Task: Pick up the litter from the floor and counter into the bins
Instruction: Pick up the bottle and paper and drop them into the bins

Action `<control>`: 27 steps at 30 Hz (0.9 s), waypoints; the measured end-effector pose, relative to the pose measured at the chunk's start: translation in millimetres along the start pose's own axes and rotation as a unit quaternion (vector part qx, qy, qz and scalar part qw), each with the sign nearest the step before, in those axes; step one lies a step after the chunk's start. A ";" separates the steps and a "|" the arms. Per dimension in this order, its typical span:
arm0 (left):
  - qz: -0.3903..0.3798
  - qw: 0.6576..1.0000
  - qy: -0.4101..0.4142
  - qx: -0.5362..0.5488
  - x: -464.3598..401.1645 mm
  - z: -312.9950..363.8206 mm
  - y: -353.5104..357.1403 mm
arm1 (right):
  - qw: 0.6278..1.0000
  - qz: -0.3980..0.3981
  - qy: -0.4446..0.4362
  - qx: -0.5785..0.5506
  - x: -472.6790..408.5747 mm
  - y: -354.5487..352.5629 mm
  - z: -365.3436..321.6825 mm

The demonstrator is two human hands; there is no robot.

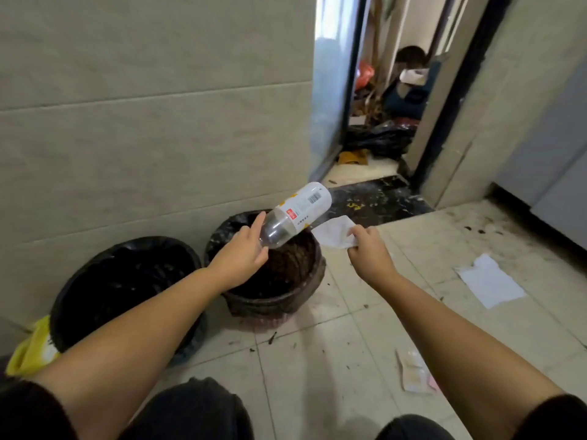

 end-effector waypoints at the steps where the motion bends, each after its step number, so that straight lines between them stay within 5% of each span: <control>1: 0.016 0.999 -0.032 0.007 11.2 -24.1 -17.2 | 0.999 -0.013 -0.031 0.000 -5.5 8.3 -25.8; 9: 0.113 0.975 -0.187 0.033 102.7 -171.4 -85.7 | 0.974 -0.141 -0.170 0.049 -36.8 114.3 -170.7; 15: 0.148 0.957 -0.237 0.073 143.5 -244.2 -72.6 | 0.906 -0.324 -0.139 0.234 -41.2 229.5 -159.8; 19: 0.146 0.951 -0.261 0.075 162.3 -266.8 -51.6 | 0.866 -0.432 -0.120 0.222 -27.3 261.0 -147.7; 24: 0.151 0.945 -0.275 0.089 167.8 -271.7 -44.5 | 0.956 -0.214 -0.172 0.102 -53.8 237.8 -182.8; 27: 0.137 0.942 -0.301 0.063 166.0 -268.6 -46.6 | 0.912 -0.153 -0.377 0.044 -14.5 208.0 -242.6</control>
Point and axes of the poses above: each hand's wrist, its own x-axis away from the middle knuckle, its own y-axis out of the palm, z = x × y, the point moved 5 cm from there along -x, towards the middle knuckle, and after that the axes turned 7 degrees about x, right-handed, at the moved point
